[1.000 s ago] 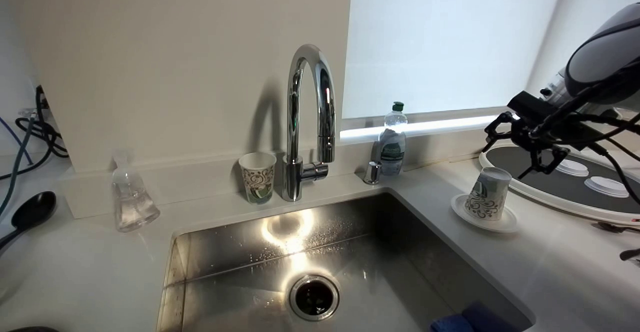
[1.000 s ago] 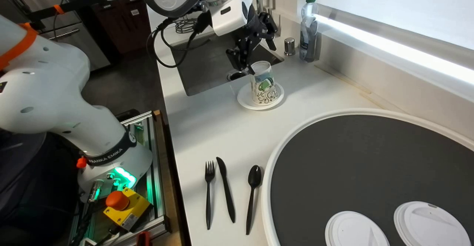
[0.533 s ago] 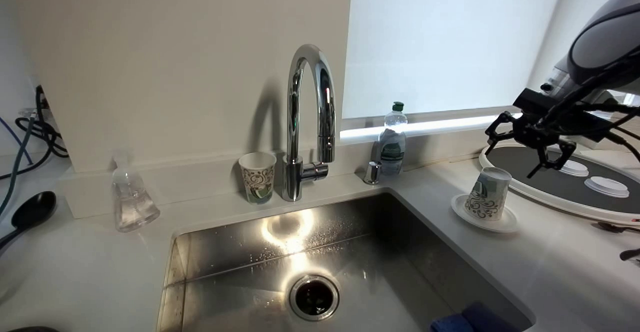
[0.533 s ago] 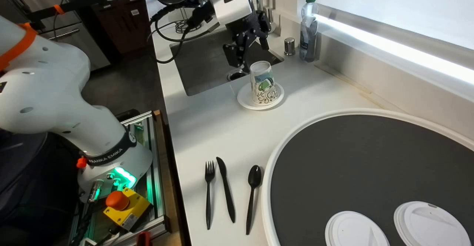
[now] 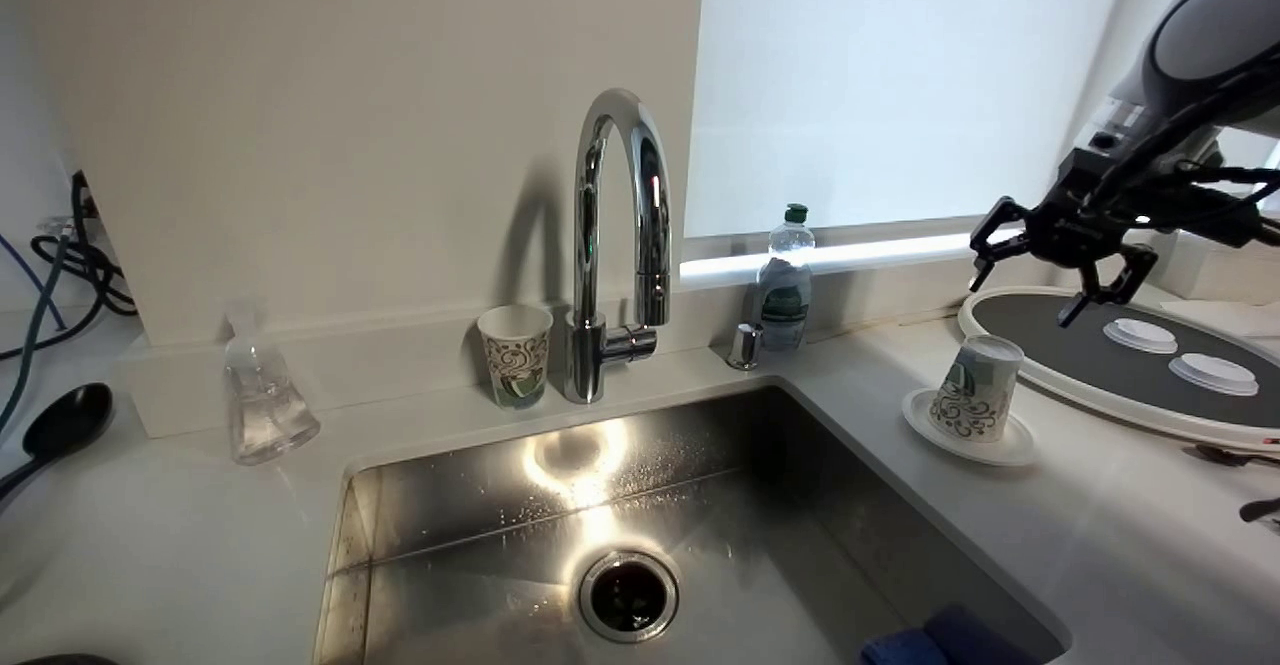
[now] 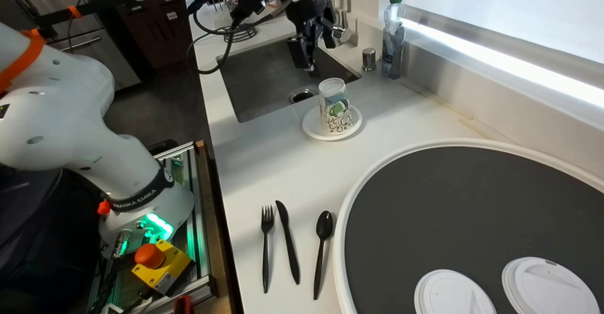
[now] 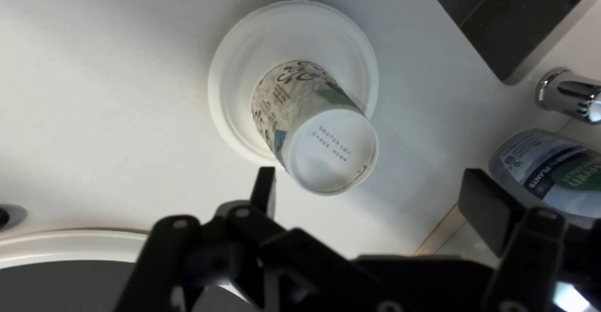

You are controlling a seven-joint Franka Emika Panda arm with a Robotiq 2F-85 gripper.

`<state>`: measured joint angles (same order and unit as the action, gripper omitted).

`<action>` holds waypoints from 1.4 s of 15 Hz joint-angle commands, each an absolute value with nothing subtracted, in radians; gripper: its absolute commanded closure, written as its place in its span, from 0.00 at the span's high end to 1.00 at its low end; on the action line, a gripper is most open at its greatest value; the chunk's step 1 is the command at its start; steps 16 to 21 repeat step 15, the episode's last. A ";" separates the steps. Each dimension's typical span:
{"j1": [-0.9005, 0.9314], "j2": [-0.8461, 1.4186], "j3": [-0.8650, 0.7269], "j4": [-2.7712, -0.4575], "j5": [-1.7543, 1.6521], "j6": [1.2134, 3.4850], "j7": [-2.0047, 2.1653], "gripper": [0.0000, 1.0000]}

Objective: Put the cup upside down on the plate

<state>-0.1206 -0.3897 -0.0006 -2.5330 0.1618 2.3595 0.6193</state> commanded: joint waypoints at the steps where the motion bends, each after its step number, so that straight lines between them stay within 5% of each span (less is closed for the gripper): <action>1: -0.113 -0.403 0.001 -2.504 0.137 2.285 0.514 1.00; 21: -0.090 -0.390 0.004 -2.455 0.108 2.227 0.301 1.00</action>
